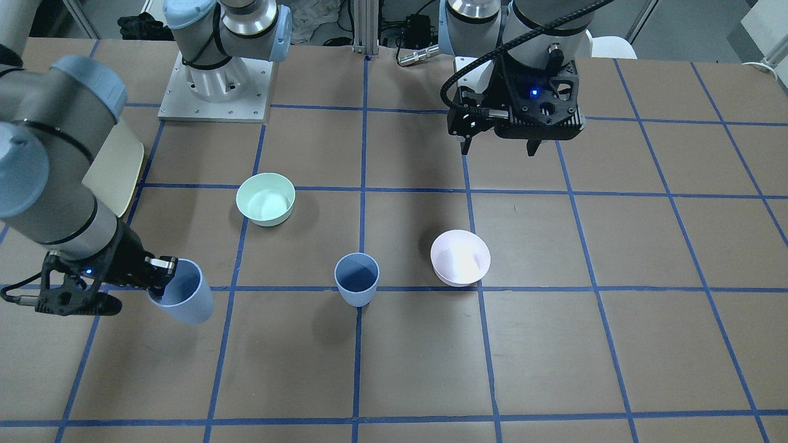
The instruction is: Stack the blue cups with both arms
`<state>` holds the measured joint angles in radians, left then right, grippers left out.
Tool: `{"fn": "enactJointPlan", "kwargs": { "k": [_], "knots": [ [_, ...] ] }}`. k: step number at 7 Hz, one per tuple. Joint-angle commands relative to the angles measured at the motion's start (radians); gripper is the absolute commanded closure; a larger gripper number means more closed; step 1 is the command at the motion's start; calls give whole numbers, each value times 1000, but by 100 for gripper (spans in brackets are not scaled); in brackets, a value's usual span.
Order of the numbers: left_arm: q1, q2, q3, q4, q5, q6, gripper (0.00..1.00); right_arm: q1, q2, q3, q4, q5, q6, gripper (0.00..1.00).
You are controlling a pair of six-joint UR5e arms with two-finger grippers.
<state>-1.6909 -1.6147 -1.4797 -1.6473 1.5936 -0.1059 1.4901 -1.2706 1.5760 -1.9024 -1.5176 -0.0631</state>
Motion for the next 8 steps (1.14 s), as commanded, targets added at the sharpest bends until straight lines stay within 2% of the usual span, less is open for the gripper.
{"fn": "enactJointPlan", "kwargs": {
  "k": [1,3,5,8],
  "knots": [
    [2,-1,1,1,-1,0,0,179,-42,-4,-4,8,164,98],
    [2,-1,1,1,-1,0,0,309,-35,-45,0,-7,379,98],
    [2,-1,1,1,-1,0,0,363,-6,-47,-9,5,478,98],
    [5,-1,1,1,-3,0,0,389,42,-43,-46,-4,482,98]
  ]
}}
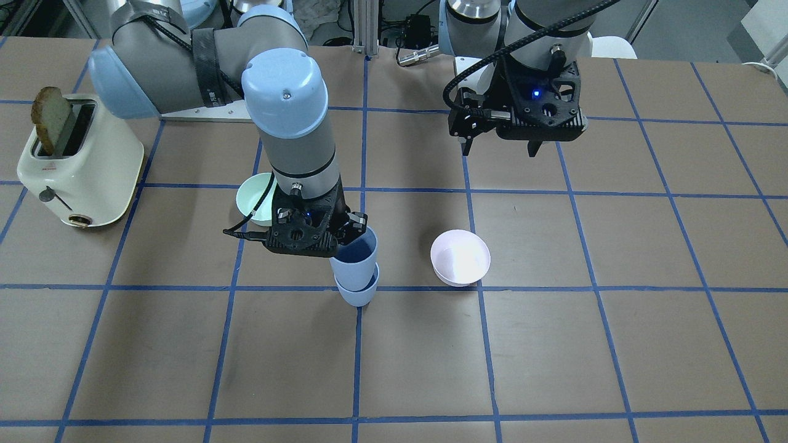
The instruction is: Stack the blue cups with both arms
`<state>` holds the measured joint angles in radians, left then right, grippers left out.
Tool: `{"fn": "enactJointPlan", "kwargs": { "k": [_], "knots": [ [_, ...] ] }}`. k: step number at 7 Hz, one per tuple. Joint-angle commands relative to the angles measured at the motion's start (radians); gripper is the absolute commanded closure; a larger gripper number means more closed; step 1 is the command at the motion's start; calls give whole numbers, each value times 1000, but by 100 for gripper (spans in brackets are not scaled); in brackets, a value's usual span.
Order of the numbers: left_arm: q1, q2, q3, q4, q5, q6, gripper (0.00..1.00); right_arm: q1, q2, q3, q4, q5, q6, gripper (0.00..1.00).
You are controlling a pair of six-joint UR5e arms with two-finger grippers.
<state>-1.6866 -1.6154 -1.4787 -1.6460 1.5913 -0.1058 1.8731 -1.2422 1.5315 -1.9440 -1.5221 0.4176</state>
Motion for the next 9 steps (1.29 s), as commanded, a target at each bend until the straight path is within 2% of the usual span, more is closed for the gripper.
{"fn": "enactJointPlan", "kwargs": {
  "k": [1,3,4,5,6,8,9],
  "knots": [
    [1,0,2,0,-1,0,0,8,13,-1,3,-1,-3,97],
    [1,0,2,0,-1,0,0,8,20,10,1,0,-2,96],
    [1,0,2,0,-1,0,0,8,30,15,-6,8,-3,92],
    [1,0,2,2,-1,0,0,8,39,21,-9,14,-2,74],
    [-1,2,2,0,3,0,0,3,50,28,-10,5,-6,37],
    [-1,2,2,0,1,0,0,-21,26,6,-7,-3,-25,19],
    [1,2,2,0,1,0,0,-70,6,-22,11,-3,-52,18]
  ]
}}
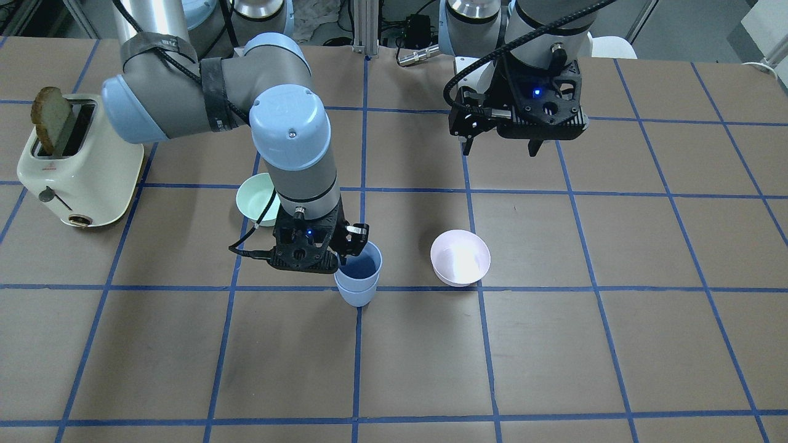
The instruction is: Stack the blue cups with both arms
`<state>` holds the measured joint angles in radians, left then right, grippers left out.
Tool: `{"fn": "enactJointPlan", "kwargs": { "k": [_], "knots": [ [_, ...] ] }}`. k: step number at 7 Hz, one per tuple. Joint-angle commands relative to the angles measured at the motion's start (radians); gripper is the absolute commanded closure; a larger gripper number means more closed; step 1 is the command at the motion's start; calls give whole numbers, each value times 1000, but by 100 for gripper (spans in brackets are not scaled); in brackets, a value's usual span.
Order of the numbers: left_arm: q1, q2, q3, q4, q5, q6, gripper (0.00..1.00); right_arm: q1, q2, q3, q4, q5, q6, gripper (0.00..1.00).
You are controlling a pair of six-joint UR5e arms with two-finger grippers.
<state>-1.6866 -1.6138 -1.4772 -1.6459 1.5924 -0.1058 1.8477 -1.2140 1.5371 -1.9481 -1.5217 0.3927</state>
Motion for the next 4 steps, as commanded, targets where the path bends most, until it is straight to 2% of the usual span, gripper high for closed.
{"fn": "enactJointPlan", "kwargs": {
  "k": [1,3,4],
  "knots": [
    [5,0,3,1,-2,0,0,-129,-42,-31,59,-3,-79,16],
    [36,2,6,0,-8,2,0,-290,-125,-23,194,-6,-271,16],
    [35,0,6,0,-11,0,0,-330,-197,-11,254,-6,-296,0]
  ]
}}
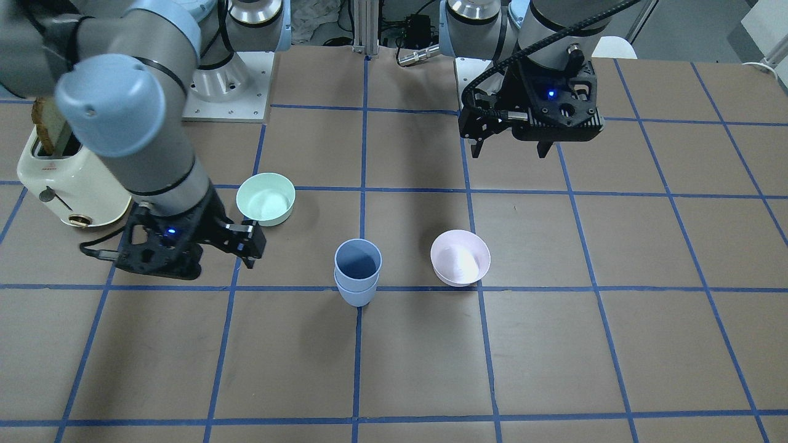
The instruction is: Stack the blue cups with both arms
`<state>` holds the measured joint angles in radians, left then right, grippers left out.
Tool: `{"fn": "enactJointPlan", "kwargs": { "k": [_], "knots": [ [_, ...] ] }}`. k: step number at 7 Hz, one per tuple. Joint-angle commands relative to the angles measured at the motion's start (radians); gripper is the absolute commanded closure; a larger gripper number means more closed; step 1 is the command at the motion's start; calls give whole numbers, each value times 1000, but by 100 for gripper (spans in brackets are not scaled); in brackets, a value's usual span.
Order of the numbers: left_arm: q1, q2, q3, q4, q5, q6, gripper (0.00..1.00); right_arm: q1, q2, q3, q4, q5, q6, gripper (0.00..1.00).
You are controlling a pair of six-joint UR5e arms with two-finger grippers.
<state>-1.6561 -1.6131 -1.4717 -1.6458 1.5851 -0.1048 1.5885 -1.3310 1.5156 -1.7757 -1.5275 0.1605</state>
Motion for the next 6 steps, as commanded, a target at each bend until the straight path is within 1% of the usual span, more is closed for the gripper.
{"fn": "enactJointPlan", "kwargs": {
  "k": [1,3,4,6],
  "knots": [
    [5,1,2,0,-5,0,0,-68,-152,11,132,3,-67,0],
    [5,8,1,-3,-1,0,0,-62,-278,31,142,12,-70,0],
    [7,7,-2,-2,-5,0,0,-44,-287,61,140,1,-96,0],
    [7,9,-4,-2,-5,0,0,-50,-283,60,122,13,-96,0]
  ]
}}
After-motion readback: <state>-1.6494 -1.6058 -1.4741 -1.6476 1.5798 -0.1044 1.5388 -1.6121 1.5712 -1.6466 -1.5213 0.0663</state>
